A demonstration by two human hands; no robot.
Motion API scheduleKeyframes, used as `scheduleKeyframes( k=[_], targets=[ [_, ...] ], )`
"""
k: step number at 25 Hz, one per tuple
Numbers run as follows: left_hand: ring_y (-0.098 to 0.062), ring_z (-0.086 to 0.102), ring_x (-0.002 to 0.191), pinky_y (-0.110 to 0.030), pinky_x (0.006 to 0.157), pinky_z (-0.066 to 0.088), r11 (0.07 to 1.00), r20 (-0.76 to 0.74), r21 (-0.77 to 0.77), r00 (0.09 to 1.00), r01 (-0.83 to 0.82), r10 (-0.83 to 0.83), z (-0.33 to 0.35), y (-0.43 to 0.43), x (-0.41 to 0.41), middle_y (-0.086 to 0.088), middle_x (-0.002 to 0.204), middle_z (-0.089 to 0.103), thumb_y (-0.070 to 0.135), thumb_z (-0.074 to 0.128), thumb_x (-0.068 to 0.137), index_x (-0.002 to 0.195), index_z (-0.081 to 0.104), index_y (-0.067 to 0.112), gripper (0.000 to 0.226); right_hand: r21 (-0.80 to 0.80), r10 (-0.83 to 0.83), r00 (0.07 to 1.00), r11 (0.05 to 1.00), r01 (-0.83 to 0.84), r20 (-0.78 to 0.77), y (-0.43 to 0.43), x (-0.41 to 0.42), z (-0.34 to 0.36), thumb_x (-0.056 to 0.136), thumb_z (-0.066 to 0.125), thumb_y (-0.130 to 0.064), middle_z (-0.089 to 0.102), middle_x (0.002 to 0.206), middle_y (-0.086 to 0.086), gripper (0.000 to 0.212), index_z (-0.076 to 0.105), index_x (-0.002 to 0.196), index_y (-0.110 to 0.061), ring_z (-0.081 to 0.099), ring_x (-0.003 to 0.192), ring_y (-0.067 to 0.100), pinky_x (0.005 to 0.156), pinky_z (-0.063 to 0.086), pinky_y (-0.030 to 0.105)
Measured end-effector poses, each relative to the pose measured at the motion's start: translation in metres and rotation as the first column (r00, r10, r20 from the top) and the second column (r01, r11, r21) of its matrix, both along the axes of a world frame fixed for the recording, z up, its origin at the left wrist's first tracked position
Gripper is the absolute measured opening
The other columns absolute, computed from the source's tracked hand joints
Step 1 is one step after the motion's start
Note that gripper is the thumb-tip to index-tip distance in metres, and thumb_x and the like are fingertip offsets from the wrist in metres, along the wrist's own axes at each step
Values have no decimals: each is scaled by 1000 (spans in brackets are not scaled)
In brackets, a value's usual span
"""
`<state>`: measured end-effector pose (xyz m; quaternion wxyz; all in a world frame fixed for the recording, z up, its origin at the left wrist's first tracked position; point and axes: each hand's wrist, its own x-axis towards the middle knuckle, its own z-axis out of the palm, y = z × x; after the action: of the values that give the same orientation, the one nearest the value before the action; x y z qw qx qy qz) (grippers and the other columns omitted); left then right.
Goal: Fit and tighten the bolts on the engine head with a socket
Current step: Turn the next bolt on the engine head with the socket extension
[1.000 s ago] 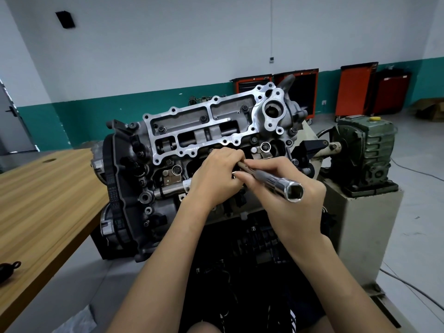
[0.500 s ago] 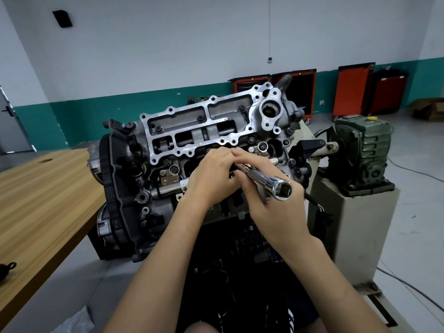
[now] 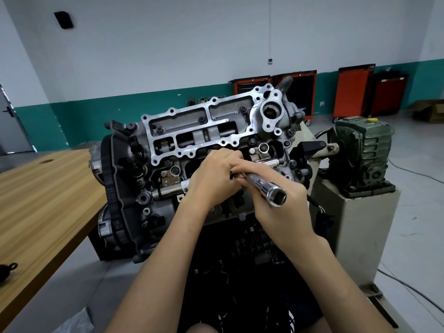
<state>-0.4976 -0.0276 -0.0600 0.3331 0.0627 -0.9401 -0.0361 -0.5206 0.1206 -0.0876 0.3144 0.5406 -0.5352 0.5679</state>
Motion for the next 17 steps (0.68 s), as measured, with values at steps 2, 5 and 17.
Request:
scheduleKeyframes(
  k=[2,5,17],
  targets=[
    [-15,44,88,-23,70,26,999,-1,-31,1000,11,-11,1,1,-1,3,91,56,19,55,81,90,56,13,11,-72,-45,998,996,48,41,2,-4,3,80,76,-2,73,87,7,20,71,99,-2,69,72,23,67,54,30],
    [-14,44,89,-20,69,27,999,-11,-36,1000,22,-22,1,1,-1,6,91,56,20,57,80,89,56,14,10,-119,-35,997,992,43,67,3,-1,1,83,74,-15,73,88,6,22,71,100,-1,68,72,26,65,54,34],
    [-7,42,88,-14,67,29,998,-17,64,1000,17,-15,1,2,2,11,91,53,18,52,80,88,56,19,9,-18,-2,1000,1000,2,-7,1,8,0,83,66,13,69,110,11,29,65,111,7,66,101,16,90,53,29]
  ],
)
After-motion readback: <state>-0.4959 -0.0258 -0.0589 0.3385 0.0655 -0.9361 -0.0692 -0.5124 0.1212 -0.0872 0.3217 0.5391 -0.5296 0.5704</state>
